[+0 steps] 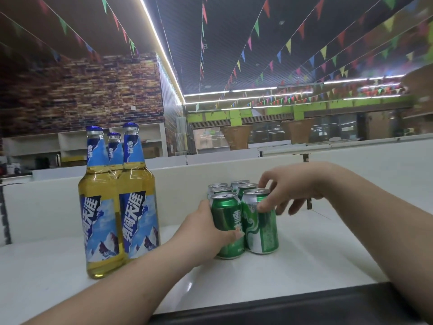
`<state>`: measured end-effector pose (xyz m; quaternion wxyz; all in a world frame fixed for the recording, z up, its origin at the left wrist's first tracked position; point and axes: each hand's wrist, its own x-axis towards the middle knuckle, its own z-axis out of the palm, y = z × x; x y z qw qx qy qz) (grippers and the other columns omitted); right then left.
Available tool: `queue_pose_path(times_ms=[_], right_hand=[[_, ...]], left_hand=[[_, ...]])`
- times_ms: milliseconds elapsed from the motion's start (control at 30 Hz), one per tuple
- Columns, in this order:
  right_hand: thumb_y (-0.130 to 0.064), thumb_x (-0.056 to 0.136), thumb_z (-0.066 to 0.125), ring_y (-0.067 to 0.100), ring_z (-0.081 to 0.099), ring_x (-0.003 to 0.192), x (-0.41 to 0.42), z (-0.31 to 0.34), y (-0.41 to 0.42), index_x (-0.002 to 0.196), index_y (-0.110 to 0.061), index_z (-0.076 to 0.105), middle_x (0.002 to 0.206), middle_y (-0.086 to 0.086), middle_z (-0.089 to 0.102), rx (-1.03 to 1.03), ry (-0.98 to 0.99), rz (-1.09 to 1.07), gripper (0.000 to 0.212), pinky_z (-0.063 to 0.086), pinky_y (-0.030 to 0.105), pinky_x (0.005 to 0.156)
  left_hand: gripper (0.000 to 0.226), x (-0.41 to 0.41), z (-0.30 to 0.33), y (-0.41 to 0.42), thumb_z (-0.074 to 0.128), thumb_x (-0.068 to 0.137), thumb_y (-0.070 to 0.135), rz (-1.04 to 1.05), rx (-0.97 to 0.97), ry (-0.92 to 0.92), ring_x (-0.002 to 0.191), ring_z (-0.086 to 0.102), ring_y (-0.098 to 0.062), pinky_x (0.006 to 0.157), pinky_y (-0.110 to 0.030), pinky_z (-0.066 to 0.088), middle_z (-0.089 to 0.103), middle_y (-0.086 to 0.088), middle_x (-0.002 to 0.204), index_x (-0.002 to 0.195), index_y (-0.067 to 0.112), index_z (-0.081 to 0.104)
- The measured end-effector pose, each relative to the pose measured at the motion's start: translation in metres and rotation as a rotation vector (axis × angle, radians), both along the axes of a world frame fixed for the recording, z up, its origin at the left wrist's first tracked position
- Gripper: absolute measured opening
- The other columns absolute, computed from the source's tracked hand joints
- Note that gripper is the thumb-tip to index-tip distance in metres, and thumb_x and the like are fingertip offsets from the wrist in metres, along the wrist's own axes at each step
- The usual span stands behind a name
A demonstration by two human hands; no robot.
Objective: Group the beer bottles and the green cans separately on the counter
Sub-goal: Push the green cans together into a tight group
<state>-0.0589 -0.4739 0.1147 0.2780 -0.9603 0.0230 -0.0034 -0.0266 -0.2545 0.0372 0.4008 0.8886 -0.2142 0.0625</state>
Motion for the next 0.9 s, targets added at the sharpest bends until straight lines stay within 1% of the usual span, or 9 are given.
queue_pose_path(times_ms=[100,233,367,400,467,533,633,767,900], right_hand=[[-0.024,0.072,0.09,0.027,0.077,0.088,0.009,-0.008,0.007,0.137,-0.011,0.047,0.11,0.016,0.072,-0.044,0.006,-0.008,0.079,0.065,0.036,0.073],[-0.007,0.069,0.09,0.033,0.077,0.086,0.013,-0.01,0.001,0.137,-0.008,0.052,0.111,0.02,0.068,0.044,-0.052,0.0,0.078,0.065,0.039,0.076],[0.004,0.073,0.085,0.036,0.075,0.093,0.008,-0.009,-0.003,0.142,-0.02,0.051,0.117,0.02,0.062,0.099,-0.026,0.062,0.081,0.064,0.041,0.081],[-0.001,0.072,0.087,0.034,0.074,0.094,0.006,-0.008,-0.003,0.143,-0.023,0.05,0.118,0.018,0.061,0.099,-0.023,0.072,0.083,0.064,0.041,0.082],[-0.031,0.067,0.09,0.028,0.072,0.097,0.004,-0.007,0.0,0.144,-0.023,0.047,0.117,0.013,0.061,0.05,-0.027,0.073,0.088,0.064,0.038,0.08],[-0.056,0.063,0.08,0.021,0.069,0.096,0.004,-0.008,0.007,0.138,-0.02,0.05,0.116,0.009,0.064,-0.062,-0.073,0.034,0.088,0.064,0.032,0.073],[-0.061,0.072,0.078,0.017,0.068,0.088,0.007,-0.012,0.015,0.125,-0.021,0.057,0.114,0.005,0.065,-0.182,-0.192,-0.038,0.07,0.061,0.028,0.065],[-0.035,0.074,0.087,0.02,0.068,0.096,0.003,-0.004,0.008,0.123,-0.026,0.067,0.119,0.005,0.068,-0.064,-0.194,0.003,0.055,0.055,0.029,0.072],[-0.008,0.075,0.086,0.023,0.062,0.12,-0.003,0.0,0.001,0.137,-0.027,0.062,0.137,0.001,0.066,-0.035,-0.197,0.07,0.069,0.049,0.038,0.093]], left_hand=[[0.073,0.003,-0.001,-0.001,0.086,0.075,0.041,-0.002,-0.018,0.009,0.1,0.068,-0.017,0.088,-0.041,0.062,0.066,0.008,0.116,0.136,0.03,0.047],[0.072,0.007,-0.002,0.0,0.089,0.075,0.033,-0.04,-0.078,0.046,0.098,0.069,-0.014,0.091,-0.042,0.061,0.063,0.017,0.099,0.135,0.033,0.05],[0.072,0.007,-0.002,0.0,0.087,0.078,0.025,-0.069,-0.118,0.046,0.083,0.064,-0.004,0.085,-0.037,0.063,0.059,0.021,0.091,0.138,0.033,0.048],[0.074,0.007,-0.003,0.001,0.087,0.079,0.025,-0.071,-0.118,0.033,0.081,0.064,-0.003,0.083,-0.036,0.063,0.058,0.022,0.09,0.14,0.033,0.047],[0.076,0.007,-0.004,0.001,0.086,0.08,0.026,-0.07,-0.111,0.009,0.079,0.062,-0.001,0.083,-0.034,0.062,0.056,0.023,0.089,0.143,0.032,0.044],[0.077,0.006,-0.005,0.001,0.085,0.081,0.027,-0.062,-0.101,-0.003,0.08,0.062,-0.002,0.086,-0.036,0.062,0.055,0.023,0.089,0.144,0.032,0.042],[0.08,0.006,-0.005,0.001,0.085,0.08,0.03,-0.048,-0.084,-0.014,0.092,0.065,-0.016,0.089,-0.04,0.062,0.054,0.02,0.09,0.146,0.033,0.039],[0.082,0.006,-0.005,0.001,0.084,0.081,0.03,-0.051,-0.085,-0.019,0.089,0.064,-0.015,0.086,-0.039,0.063,0.053,0.022,0.088,0.148,0.033,0.038],[0.079,0.007,-0.006,0.0,0.084,0.082,0.026,-0.054,-0.114,-0.014,0.085,0.063,-0.012,0.086,-0.04,0.063,0.054,0.023,0.088,0.147,0.033,0.041]])
